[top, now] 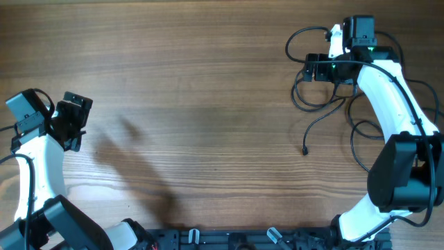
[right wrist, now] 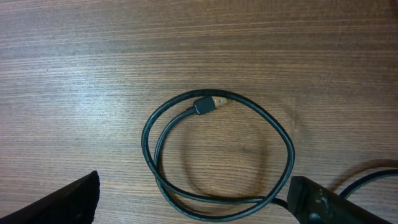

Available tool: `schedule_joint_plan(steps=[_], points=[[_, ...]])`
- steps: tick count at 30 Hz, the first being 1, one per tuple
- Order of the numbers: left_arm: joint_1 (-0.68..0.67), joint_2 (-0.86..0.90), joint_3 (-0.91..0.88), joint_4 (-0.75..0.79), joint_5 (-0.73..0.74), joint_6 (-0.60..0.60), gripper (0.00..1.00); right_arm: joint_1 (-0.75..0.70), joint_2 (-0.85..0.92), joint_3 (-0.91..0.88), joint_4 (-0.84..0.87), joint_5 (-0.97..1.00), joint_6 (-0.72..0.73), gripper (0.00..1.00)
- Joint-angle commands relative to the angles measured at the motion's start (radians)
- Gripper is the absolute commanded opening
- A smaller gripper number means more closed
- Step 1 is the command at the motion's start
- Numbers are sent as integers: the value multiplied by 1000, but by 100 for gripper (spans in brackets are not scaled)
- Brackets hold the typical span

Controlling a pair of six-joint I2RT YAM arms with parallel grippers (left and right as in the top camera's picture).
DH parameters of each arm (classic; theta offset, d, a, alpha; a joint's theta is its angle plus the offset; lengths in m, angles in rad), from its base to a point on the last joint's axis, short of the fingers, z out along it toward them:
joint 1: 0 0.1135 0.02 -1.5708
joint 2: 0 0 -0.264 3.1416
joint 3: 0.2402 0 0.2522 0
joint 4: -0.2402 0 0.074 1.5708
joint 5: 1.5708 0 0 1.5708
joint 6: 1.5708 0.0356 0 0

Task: Untangle cables

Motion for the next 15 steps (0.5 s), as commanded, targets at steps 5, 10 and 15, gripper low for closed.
schedule_joint_plan(steps=[5,10,15], points=[[6,-8,9,2,8,-6,100,3,-239,-4,3,3,6,100],[6,-8,9,2,8,-6,100,3,-479,-4,2,3,6,100],[6,-8,9,2,8,-6,100,3,-647,-4,-10,3,6,100]])
